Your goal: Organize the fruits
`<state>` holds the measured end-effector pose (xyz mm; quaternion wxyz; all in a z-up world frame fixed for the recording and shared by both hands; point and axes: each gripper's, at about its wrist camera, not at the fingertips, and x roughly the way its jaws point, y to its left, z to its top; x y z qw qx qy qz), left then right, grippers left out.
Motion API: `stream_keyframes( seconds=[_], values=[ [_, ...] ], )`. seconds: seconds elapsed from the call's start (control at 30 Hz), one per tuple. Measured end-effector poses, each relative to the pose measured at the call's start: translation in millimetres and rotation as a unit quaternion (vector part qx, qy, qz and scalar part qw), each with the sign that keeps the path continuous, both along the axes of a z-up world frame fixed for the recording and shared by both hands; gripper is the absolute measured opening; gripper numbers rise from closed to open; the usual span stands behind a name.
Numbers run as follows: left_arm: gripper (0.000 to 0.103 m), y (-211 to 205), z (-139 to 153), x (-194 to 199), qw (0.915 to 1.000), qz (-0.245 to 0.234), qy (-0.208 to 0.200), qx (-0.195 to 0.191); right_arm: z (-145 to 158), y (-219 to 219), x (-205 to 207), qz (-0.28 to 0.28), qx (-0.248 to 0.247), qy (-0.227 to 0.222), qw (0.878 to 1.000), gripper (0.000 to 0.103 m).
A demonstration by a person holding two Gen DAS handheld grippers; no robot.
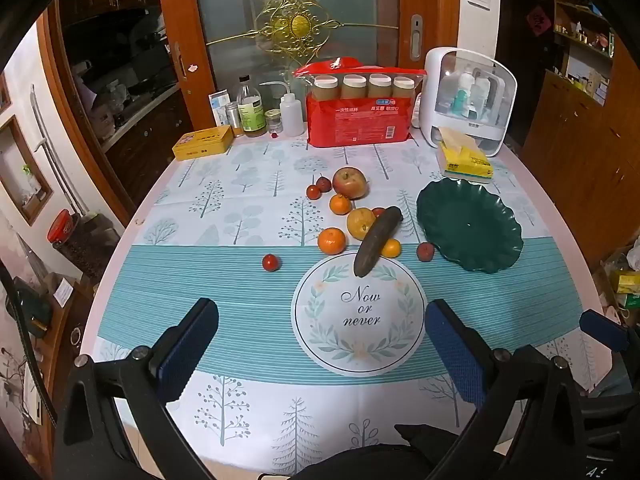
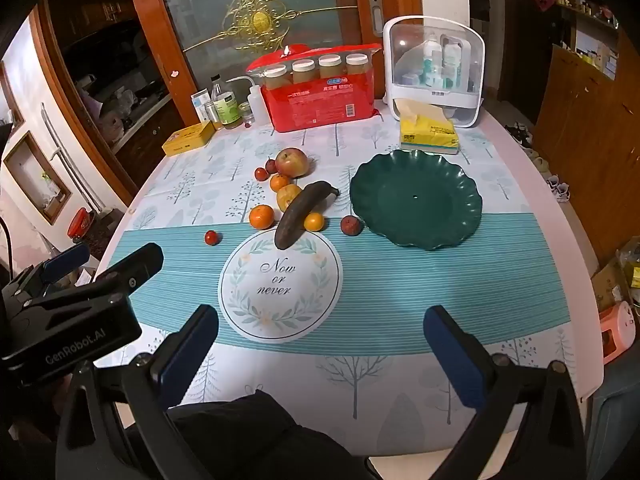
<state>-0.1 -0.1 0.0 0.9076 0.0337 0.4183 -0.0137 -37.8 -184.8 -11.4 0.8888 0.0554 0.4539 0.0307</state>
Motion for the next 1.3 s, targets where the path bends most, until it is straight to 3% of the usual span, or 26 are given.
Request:
stream_keyframes(
  seconds=[1.3],
  values=[
    [0.102, 0, 0, 0, 1.0, -0.002, 0.003, 0.0, -5, 11, 7, -0.002, 0.005, 0.004, 1.0, 0.103]
  ],
)
